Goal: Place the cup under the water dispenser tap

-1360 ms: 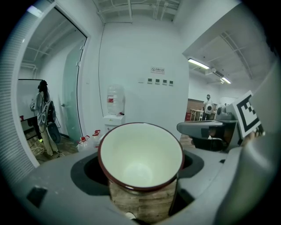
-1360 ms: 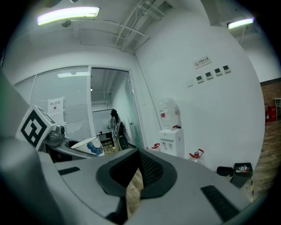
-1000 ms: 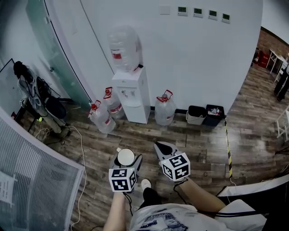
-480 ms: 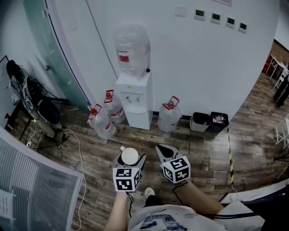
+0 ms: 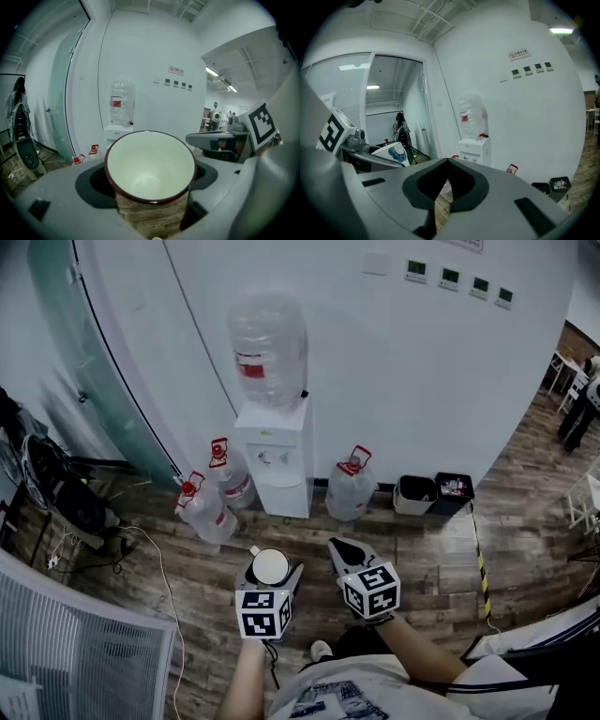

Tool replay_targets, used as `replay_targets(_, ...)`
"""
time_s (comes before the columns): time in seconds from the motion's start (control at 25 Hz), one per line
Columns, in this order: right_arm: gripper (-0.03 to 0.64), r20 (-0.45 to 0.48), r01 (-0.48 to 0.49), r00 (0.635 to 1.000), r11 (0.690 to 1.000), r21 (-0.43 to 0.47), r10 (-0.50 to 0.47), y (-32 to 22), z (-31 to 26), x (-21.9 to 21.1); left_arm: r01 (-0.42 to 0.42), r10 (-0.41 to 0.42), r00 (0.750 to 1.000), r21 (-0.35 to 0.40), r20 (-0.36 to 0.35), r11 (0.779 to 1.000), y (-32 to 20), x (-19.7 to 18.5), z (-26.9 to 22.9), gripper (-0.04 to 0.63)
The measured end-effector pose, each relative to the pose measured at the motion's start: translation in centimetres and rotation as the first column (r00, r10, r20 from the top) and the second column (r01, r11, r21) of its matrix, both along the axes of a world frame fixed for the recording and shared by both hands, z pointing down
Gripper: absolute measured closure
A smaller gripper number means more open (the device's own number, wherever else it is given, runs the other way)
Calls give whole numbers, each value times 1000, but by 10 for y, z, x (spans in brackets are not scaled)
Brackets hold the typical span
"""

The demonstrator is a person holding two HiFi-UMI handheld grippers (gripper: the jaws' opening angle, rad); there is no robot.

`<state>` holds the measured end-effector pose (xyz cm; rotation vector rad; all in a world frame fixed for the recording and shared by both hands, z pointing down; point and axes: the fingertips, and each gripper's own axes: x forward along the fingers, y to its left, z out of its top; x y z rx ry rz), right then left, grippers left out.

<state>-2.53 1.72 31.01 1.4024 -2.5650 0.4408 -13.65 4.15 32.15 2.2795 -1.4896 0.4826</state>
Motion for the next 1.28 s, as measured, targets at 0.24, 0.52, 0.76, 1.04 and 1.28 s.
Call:
replay_targets(0.24,597,-7,-14,1000,1000,-5,14,-23,7,1,-12,12,1000,-19,2,1000,-26,1,10,146)
replay_targets(0.52,597,17,-11,1000,1000,-13,12,-54,27,3,-20,21,999,-27,26,999,-55,5,30,146)
replay_targets(0.76,597,16,-8,1000,999,-39,8,-114,56,1,-16,17,999,-39,42,999,-114,1,53,147)
replay_targets(1.04,597,34,16,999,998,-63,-14,-198,96,-2,-14,17,999,-59,49,998,-203,0,93,146)
replay_targets(1.28,597,30,8,1000,996,-90,-5,-280,143,-2,1,4,998,-88,60,996,-283,-1,145,146)
